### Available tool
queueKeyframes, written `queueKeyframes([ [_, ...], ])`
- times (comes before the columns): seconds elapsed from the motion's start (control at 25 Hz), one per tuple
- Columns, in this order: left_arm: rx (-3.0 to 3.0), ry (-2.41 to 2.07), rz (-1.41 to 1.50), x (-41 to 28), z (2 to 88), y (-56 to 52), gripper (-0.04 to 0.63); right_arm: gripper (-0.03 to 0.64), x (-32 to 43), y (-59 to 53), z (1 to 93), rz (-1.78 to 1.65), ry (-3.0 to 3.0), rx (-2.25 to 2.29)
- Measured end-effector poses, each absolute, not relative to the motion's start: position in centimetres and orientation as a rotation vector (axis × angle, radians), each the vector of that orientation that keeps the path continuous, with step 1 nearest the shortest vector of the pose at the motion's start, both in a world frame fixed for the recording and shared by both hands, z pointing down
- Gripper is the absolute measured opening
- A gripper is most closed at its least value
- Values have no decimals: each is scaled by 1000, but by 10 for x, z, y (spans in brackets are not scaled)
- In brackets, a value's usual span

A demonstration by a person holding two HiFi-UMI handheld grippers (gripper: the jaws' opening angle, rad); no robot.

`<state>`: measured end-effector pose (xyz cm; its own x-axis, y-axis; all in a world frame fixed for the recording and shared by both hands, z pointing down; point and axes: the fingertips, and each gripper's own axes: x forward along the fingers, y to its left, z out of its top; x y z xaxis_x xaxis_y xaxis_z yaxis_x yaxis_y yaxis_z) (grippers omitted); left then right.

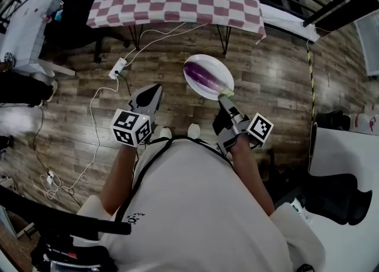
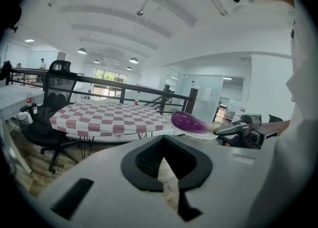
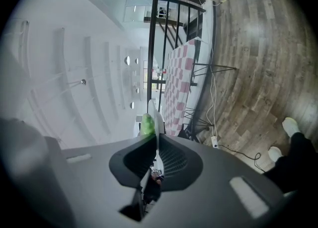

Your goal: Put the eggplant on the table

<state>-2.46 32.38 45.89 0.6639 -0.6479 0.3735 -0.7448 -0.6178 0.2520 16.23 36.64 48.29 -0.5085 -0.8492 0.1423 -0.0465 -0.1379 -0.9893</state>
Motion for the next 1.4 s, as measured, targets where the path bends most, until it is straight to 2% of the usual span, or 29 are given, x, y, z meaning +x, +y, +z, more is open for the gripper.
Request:
queueKeyframes([
  [0.84,2476,-1157,414,16,465,350,3,25,216,387,491,-1729,1552,-989],
  [1.4,2517,-1123,457,27,457,328,3,25,228,374,497,-1713,1532,-1019],
])
